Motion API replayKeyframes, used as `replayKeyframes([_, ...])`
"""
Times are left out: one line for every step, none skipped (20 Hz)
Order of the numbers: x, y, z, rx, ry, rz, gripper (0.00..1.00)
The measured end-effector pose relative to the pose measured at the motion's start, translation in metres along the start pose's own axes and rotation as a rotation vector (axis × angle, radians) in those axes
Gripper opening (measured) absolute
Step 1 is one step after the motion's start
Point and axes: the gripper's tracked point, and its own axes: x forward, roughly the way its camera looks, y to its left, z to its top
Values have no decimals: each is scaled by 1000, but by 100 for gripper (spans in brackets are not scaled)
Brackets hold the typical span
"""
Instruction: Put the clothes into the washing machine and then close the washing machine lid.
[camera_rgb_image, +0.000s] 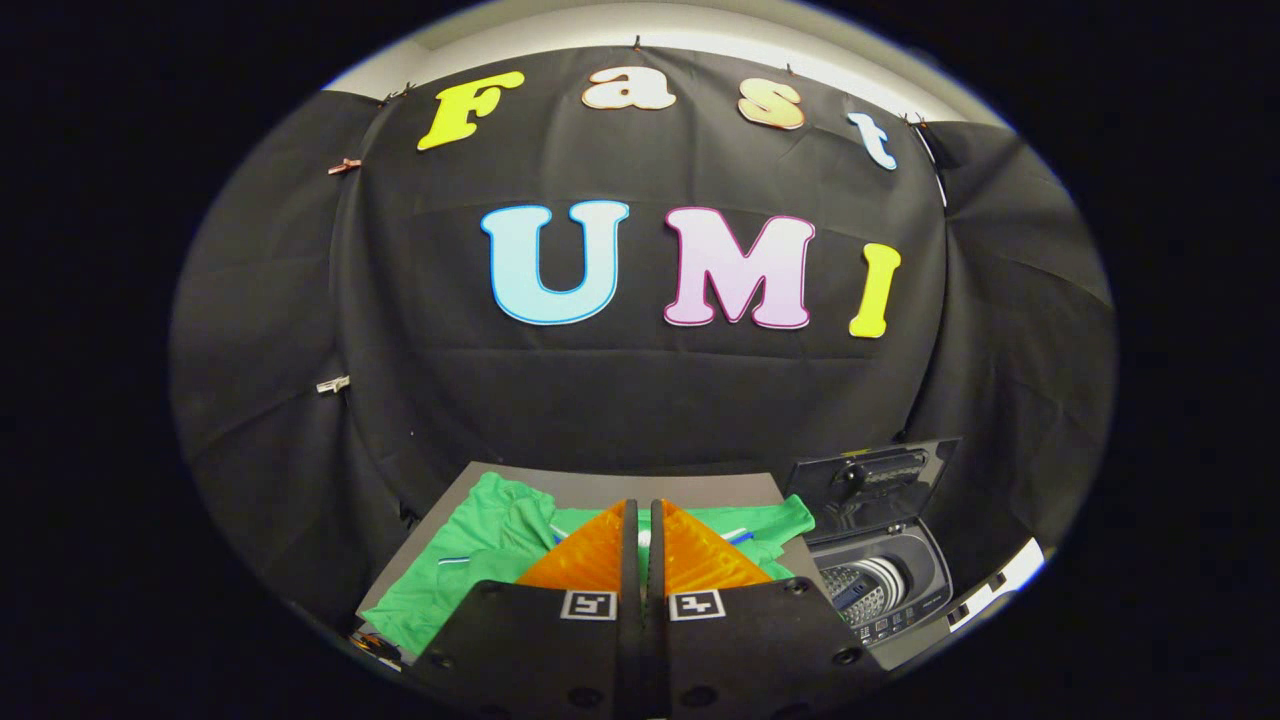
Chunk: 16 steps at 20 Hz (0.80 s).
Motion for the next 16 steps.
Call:
replayKeyframes([1, 3, 2, 5, -7, 11, 5])
replayKeyframes([3, 5, 0, 2, 0, 14, 5])
replayKeyframes([6, 4, -8, -9, 21, 11, 5])
replayKeyframes([7, 3, -13, -24, 26, 9, 5])
replayKeyframes([8, 4, -14, -30, 27, 15, 5])
replayKeyframes([11, 7, -20, -30, 33, 24, 5])
replayKeyframes([11, 7, -28, -26, 59, 16, 29])
replayKeyframes([15, 1, -40, -25, 101, 6, 52])
replayKeyframes([18, -2, -45, -32, 119, -8, 75])
replayKeyframes([13, -2, -50, -47, 130, -10, 98])
replayKeyframes([15, -3, -51, -59, 137, -14, 96])
replayKeyframes([15, -3, -55, -49, 156, -7, 97])
replayKeyframes([19, 3, -60, -26, 168, 15, 97])
replayKeyframes([23, 5, -67, -15, 190, 21, 98])
replayKeyframes([24, 10, -74, -14, 212, 41, 99])
replayKeyframes([27, 9, -81, -26, 231, 31, 99])
